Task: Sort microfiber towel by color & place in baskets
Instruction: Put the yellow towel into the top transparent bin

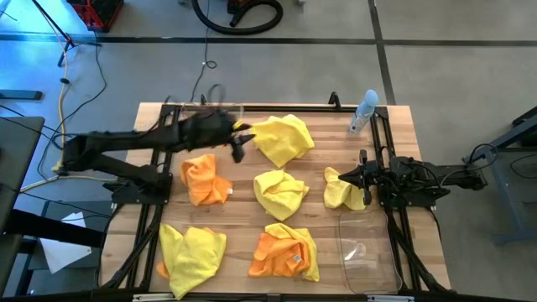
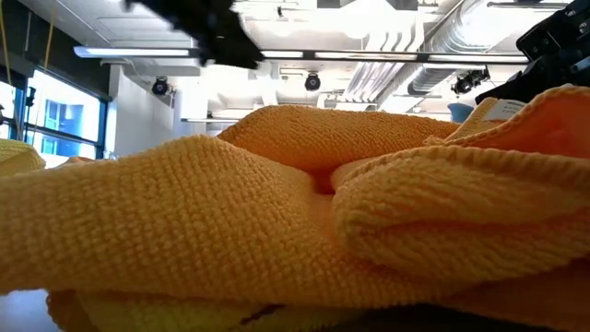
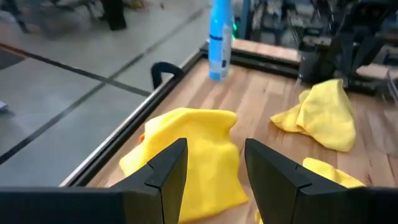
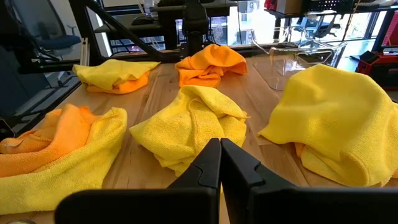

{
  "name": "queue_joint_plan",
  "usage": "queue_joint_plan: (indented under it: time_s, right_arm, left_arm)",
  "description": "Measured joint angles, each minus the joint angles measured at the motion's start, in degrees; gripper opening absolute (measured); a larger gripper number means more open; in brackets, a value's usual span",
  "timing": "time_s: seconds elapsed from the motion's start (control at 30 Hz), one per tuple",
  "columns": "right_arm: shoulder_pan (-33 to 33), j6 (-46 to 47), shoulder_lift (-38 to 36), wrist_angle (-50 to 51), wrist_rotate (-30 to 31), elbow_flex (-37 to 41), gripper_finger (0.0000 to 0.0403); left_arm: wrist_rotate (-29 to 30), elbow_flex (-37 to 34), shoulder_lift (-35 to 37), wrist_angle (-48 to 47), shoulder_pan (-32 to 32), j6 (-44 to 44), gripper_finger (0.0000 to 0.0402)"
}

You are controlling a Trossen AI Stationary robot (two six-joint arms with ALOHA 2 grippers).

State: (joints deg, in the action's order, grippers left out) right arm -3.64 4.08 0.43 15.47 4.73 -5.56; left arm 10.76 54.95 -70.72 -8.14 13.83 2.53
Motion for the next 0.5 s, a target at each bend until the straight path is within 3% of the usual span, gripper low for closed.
queue_joint_plan:
  time_s: [0.5]
  right_arm:
    - [0.01,0.0,0.0,0.02,0.0,0.0,0.0]
  left_arm:
    - [-4.61,37.69,-38.9,-21.3,5.8,-13.95,0.0149]
